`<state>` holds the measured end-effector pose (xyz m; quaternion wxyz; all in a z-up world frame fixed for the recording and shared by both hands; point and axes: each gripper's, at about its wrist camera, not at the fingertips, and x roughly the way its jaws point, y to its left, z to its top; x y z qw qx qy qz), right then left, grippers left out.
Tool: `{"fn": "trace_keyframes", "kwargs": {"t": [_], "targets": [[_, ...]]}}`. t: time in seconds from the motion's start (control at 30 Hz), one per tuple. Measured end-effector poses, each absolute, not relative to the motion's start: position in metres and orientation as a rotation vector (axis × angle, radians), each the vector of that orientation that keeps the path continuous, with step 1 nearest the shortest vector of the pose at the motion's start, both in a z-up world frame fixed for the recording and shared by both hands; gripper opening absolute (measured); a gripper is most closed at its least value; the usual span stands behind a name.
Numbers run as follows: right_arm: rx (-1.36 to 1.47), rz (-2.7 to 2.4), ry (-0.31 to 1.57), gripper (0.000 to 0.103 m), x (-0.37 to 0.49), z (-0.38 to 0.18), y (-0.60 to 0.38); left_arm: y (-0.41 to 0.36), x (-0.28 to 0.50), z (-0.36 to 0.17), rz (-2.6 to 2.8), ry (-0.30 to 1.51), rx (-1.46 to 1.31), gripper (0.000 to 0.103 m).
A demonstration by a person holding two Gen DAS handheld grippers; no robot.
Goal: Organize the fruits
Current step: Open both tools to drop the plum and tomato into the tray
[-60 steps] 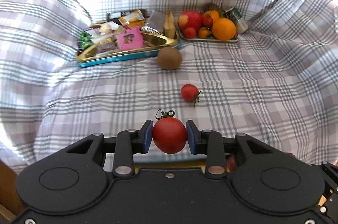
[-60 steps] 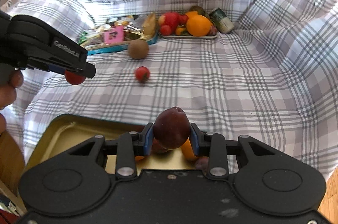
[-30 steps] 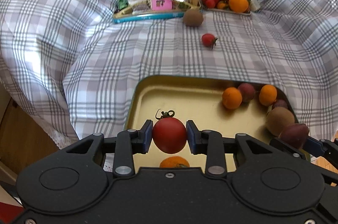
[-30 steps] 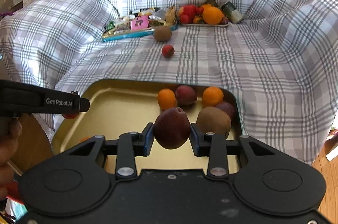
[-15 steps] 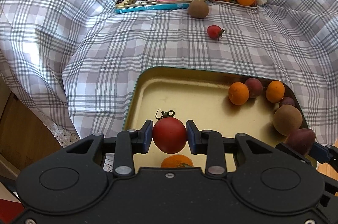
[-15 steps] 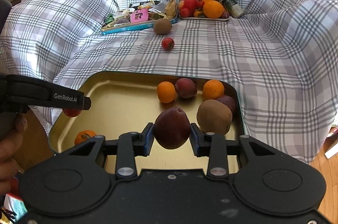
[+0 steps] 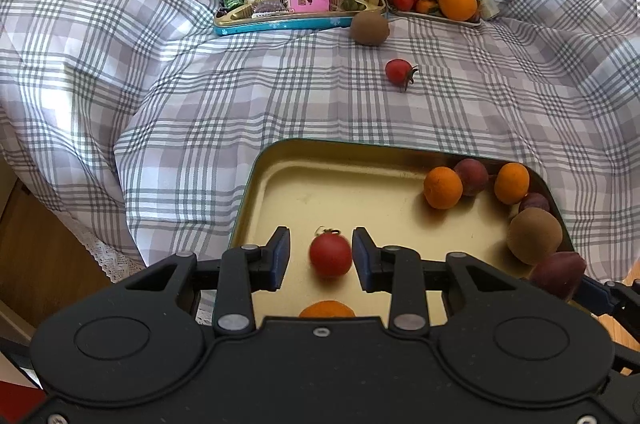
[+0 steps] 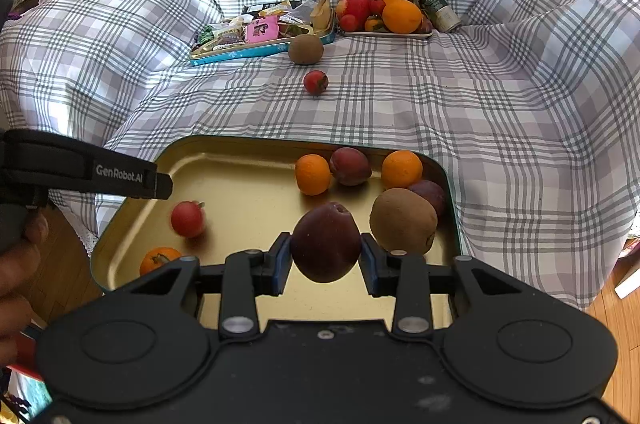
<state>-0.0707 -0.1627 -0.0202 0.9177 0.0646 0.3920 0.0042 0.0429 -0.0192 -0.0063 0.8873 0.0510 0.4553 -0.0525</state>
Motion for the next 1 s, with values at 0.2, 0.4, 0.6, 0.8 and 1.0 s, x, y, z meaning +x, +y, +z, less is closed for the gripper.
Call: {"fn": "trace_keyframes", "kwargs": {"t": [0.2,0.4,0.6,0.8,1.0], "targets": [[0.126,-0.004,0.787,0.037,-0.0712,-0.0172,-0.1625,-0.0210,0.0423,-0.0100,-0.118,0.964,0.113,0.043],[0.111,-0.010,0.772,0.037,-0.0712,-0.0158,-0.1614,-0.0229,0.0402,-0.0103,-0.125,0.964,0.121,0.043],[0.112,-0.007,0.785,0.037,-0.0710,-0.0181,-0.1613,-0.0215,0.0408,-0.0110,-0.120,0.972,0.116,0.043],[0.115,-0.004,0.797,0.037,-0.0698,-0.0199,-0.1614,-0.0217,0.0407,-0.0123,-0.121,0.980,0.113,0.043],[0.118,-0.004,0.804,0.037,-0.0697,-0.0205,-0.1609,-0.0223,0.0404,-0.0135,-0.130,0.985,0.112,0.043]]}}
